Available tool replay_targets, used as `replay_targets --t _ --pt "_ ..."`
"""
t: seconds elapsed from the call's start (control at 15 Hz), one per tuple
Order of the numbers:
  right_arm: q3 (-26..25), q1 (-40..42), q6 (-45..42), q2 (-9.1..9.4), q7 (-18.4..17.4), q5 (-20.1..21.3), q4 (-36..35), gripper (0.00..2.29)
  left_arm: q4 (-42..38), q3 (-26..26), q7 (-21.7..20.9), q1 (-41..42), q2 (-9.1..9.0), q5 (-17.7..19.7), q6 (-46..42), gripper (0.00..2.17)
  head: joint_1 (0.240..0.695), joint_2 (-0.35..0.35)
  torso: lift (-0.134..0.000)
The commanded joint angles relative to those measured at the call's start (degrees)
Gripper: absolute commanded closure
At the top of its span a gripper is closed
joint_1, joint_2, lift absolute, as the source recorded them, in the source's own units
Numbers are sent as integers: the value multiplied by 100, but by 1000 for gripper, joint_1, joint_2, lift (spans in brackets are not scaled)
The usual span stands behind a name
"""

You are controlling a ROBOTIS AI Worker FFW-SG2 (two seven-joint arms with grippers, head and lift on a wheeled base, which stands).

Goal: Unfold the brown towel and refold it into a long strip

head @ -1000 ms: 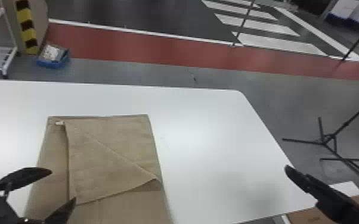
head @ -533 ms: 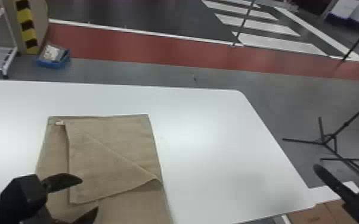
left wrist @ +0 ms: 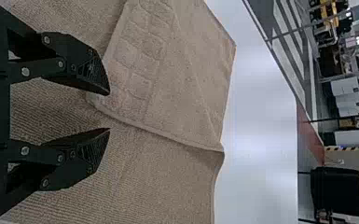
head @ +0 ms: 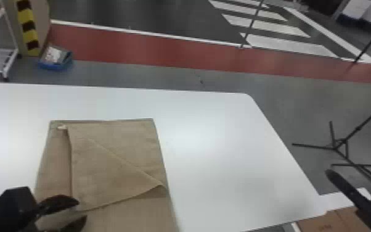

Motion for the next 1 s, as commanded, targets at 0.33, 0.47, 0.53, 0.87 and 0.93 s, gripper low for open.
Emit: replay_targets --t 0.33,0.47,0.53,0.87,0.93 --pt "-74 -5 55 8 62 -142 71 83 45 -8 54 -47 -35 -11 -84 724 695 -350 -123" --pt "-83 -5 55 -1 71 -160 106 83 98 -25 62 -56 -35 -99 -84 731 695 -350 -123" --pt "-92 -5 55 -1 71 -169 115 83 115 -25 54 -56 -35 -107 -84 731 695 -350 -123" --pt "-118 -31 55 -1 71 -230 159 83 142 -25 115 -65 -35 -90 -101 1210 695 -350 -123" --pt "-110 -40 55 -1 71 -239 176 83 142 -34 273 -65 -44 -63 -84 1561 695 -350 -123"
